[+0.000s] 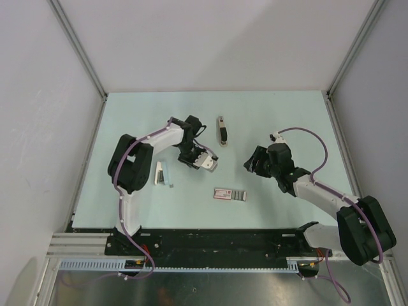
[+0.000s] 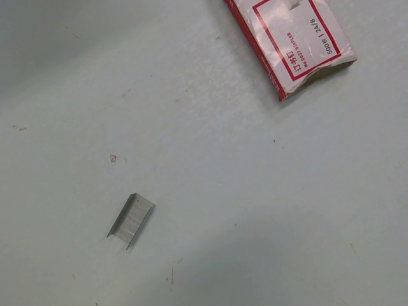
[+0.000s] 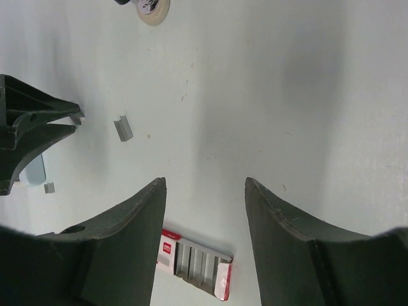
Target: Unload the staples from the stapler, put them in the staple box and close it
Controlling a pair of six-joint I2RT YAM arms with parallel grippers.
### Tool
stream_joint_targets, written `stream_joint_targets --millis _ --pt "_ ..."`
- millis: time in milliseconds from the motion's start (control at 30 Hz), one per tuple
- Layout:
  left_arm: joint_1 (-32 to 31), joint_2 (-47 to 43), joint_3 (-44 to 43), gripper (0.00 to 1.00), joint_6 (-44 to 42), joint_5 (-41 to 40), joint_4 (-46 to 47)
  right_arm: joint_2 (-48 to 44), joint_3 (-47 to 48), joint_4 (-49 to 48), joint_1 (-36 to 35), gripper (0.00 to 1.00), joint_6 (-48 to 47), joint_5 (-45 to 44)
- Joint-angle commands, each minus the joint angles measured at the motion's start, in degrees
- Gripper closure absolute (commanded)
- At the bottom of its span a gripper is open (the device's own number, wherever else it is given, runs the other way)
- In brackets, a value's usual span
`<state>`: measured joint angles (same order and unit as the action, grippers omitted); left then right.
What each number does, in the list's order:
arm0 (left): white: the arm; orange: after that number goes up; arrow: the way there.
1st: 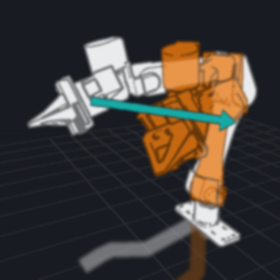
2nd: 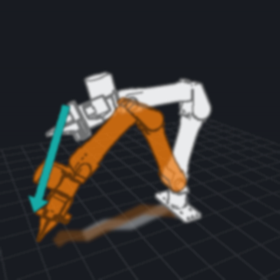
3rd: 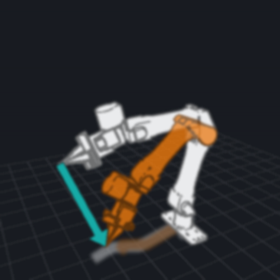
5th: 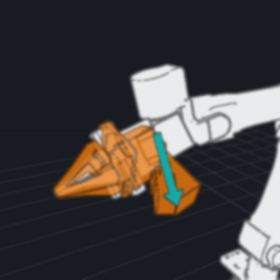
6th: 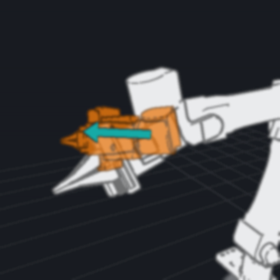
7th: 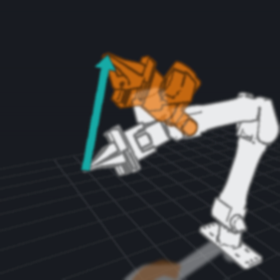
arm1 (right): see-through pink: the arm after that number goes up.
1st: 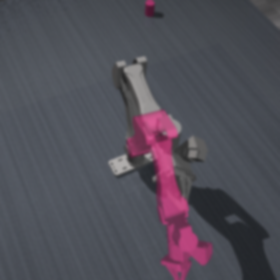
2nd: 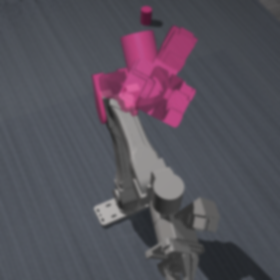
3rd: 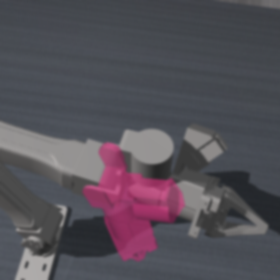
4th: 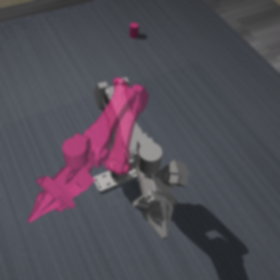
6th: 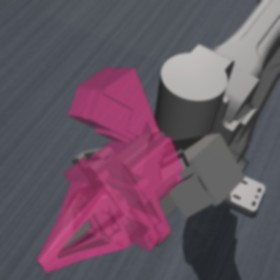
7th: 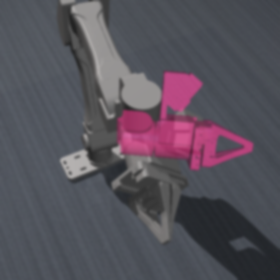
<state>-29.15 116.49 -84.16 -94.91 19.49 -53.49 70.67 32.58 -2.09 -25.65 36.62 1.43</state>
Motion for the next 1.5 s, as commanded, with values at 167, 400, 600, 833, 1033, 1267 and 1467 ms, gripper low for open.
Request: stream_joint_targets --millis 167,400,600,833,1033,1267,1467 --pt "-1.67 1.84 -3.36 0.62 0.99 0.54 -3.73 -0.91 -0.15 -1.06 0.25 0.43 0.87 0.34" --pt "-1.79 2.86 -3.68 0.69 1.72 -1.29 -4.42 -1.03 -0.15 -0.60 0.18 0.42 0.99 0.39" --pt "-1.83 2.94 -2.81 0.78 3.13 -2.65 -5.86 -1.56 -0.15 -0.21 0.17 0.42 0.87 0.37" --pt "-1.78 0.30 -2.92 0.85 7.59 -1.24 -6.06 -2.80 -0.15 -0.27 0.04 0.42 0.83 0.74" --pt "-1.07 -7.52 -12.73 0.88 21.66 13.72 -6.30 -6.14 0.72 -2.55 0.81 0.42 -1.25 4.51" --pt "4.65 -13.05 -27.14 0.87 45.26 48.51 -6.31 -13.48 6.81 -4.54 1.61 0.36 -6.61 12.19" --pt "7.42 -12.65 -30.54 0.86 55.85 69.84 -6.43 -18.30 11.45 -9.87 2.75 0.33 -6.30 21.64"
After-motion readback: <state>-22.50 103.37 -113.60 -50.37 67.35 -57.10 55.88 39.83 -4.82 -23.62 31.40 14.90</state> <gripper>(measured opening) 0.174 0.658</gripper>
